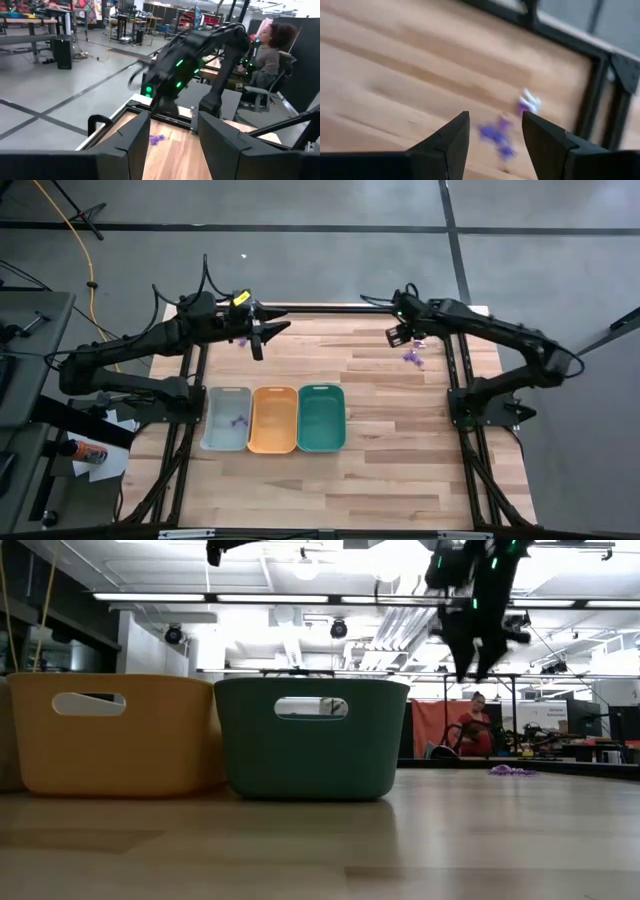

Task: Sort Halloween decoration
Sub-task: Put the purple witch hat toy into the white bin

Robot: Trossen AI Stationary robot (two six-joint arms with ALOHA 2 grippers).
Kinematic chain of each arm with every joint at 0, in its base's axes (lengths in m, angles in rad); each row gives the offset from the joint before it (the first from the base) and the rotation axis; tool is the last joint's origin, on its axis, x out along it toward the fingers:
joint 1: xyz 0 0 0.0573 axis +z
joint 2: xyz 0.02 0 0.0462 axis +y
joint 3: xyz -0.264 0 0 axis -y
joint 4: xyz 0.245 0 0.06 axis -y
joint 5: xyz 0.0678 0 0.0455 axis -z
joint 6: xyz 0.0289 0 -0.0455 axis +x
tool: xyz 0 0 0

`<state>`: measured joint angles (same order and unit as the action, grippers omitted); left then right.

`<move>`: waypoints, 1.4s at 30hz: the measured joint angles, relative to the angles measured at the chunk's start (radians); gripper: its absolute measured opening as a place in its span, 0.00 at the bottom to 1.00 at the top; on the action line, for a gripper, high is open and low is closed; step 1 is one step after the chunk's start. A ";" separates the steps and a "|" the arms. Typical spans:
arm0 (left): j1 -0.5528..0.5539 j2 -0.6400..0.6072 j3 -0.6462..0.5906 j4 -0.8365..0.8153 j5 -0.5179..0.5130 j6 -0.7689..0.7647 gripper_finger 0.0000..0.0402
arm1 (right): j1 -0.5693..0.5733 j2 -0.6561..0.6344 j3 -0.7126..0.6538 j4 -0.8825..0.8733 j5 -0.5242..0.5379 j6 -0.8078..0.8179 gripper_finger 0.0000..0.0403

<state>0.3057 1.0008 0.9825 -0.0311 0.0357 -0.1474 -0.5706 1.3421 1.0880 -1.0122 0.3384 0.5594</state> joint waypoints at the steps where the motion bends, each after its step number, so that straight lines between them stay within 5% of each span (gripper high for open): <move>1: 0.000 0.000 0.000 0.000 0.000 -0.001 0.39 | -0.021 0.023 -0.021 -0.001 -0.009 -0.014 0.43; 11: 0.000 0.000 0.000 0.000 -0.025 -0.016 0.39 | -0.151 0.073 -0.331 0.254 -0.129 0.006 0.40; 37: -0.001 0.000 0.000 0.009 -0.074 -0.043 0.39 | -0.181 0.201 -0.350 0.386 -0.128 0.066 0.31; 42: -0.001 0.000 0.000 0.010 -0.074 -0.043 0.39 | -0.181 0.206 -0.350 0.384 -0.105 0.065 0.21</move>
<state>0.3050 1.0008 0.9825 -0.0214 -0.0383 -0.1909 -0.7521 1.5484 0.7376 -0.6279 0.2333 0.6247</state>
